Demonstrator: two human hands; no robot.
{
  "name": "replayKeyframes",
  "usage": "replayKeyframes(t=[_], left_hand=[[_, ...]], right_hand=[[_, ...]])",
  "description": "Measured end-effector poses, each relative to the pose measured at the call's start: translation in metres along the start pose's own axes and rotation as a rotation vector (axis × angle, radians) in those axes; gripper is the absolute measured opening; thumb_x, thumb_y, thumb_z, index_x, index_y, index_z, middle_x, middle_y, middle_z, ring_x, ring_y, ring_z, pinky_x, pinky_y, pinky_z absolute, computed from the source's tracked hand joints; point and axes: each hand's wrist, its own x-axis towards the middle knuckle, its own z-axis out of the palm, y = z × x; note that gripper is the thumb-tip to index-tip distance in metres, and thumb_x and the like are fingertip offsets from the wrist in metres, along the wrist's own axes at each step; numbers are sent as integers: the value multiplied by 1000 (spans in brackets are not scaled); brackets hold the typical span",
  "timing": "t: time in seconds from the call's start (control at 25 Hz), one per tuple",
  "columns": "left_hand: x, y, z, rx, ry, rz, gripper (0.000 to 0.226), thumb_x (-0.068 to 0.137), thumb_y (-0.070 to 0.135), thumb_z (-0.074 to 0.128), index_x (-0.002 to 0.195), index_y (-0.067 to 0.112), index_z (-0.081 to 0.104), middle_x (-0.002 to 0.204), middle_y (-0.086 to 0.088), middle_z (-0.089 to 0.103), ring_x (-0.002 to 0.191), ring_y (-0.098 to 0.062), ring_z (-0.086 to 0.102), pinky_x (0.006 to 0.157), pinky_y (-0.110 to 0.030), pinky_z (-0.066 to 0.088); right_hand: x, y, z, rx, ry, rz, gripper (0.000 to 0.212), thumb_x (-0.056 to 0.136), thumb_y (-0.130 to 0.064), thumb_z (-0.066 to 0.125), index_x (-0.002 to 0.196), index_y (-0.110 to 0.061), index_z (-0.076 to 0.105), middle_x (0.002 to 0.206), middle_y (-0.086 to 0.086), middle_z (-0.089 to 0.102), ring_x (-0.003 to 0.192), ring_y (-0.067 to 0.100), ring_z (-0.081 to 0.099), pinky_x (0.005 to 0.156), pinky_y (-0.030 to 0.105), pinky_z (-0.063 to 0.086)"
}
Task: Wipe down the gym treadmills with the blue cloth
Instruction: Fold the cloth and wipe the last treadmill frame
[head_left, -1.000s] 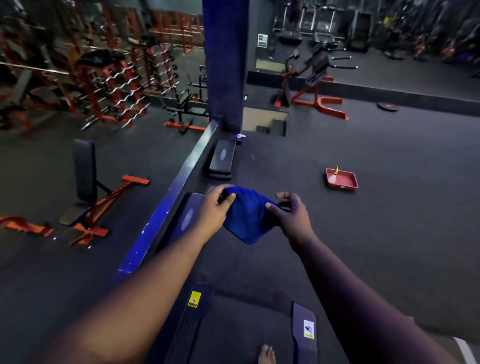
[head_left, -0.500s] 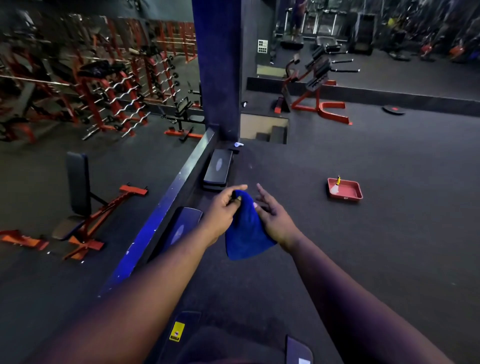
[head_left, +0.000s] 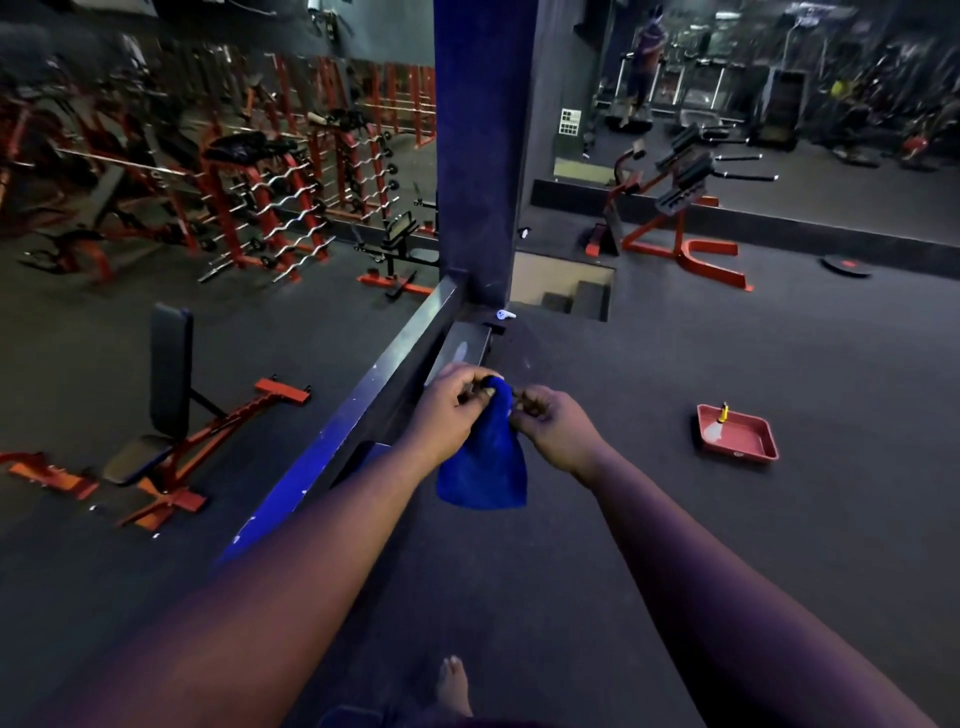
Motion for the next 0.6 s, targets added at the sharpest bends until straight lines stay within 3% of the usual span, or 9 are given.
replayKeyframes(t=[0.08, 0.16, 0.32, 0.44, 0.6], left_hand=[[32, -45, 0, 4, -18, -14, 29, 94, 1, 59, 105, 26, 69, 108, 7, 66, 102, -9, 63, 89, -18, 48], [71, -104, -1, 1, 5, 8, 30, 96, 4, 58, 100, 33, 68, 103, 7, 71, 101, -9, 65, 93, -26, 51], [132, -194, -29, 37, 99, -27, 14, 97, 15, 58, 87, 23, 64, 79, 11, 61, 74, 0, 54, 72, -31, 44], [151, -209, -69, 125, 181, -53, 21, 93, 32, 55, 73, 26, 52, 67, 10, 49, 60, 2, 45, 62, -30, 33], [151, -237, -128, 460, 143, -156, 22, 93, 50, 60, 89, 30, 54, 81, 8, 61, 75, -12, 59, 67, -32, 45]], right_hand=[[42, 27, 19, -43, 37, -42, 18, 84, -9, 64, 81, -28, 65, 80, -8, 63, 77, 14, 60, 79, 40, 53], [97, 61, 42, -38, 64, -116, 6, 82, -17, 65, 87, -15, 62, 87, 1, 61, 82, 18, 58, 83, 44, 51], [202, 99, 90, 1, 62, -176, 12, 84, -21, 66, 90, -16, 58, 80, -3, 61, 73, 12, 54, 73, 36, 47], [257, 77, 102, -221, 20, -307, 14, 85, -22, 67, 95, -18, 57, 88, -4, 65, 80, 13, 58, 76, 37, 49], [327, 46, 124, -584, -101, -431, 21, 86, -39, 64, 96, -21, 62, 98, 2, 66, 90, 24, 63, 73, 38, 52]])
